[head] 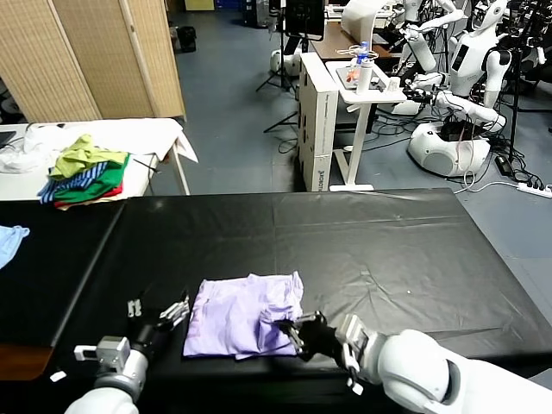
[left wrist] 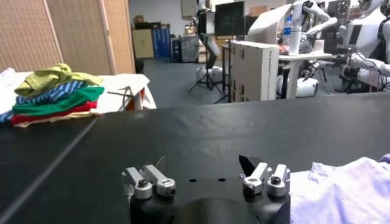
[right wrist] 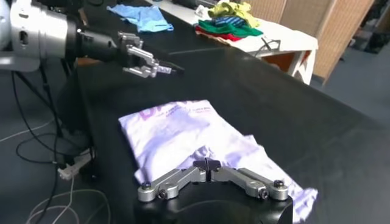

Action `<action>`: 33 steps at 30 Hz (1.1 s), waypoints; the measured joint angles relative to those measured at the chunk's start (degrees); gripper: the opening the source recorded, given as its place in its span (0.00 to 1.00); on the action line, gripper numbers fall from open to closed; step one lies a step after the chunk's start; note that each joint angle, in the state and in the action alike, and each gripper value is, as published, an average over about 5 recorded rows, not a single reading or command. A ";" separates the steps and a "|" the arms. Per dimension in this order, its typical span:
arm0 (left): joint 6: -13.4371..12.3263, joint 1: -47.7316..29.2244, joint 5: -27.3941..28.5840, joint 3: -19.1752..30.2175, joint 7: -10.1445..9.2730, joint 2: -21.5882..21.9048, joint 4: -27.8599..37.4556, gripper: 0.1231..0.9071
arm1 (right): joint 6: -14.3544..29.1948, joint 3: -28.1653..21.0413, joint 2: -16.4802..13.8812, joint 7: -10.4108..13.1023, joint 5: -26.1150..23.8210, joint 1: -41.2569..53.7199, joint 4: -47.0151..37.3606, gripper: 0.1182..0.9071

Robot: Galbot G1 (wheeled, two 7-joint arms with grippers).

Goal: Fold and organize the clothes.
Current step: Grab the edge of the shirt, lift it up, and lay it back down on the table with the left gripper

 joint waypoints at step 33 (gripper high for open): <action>0.14 -0.42 -1.53 0.12 -0.38 2.51 2.02 1.00 | -3.40 8.81 -5.02 4.98 11.58 -7.46 4.94 0.89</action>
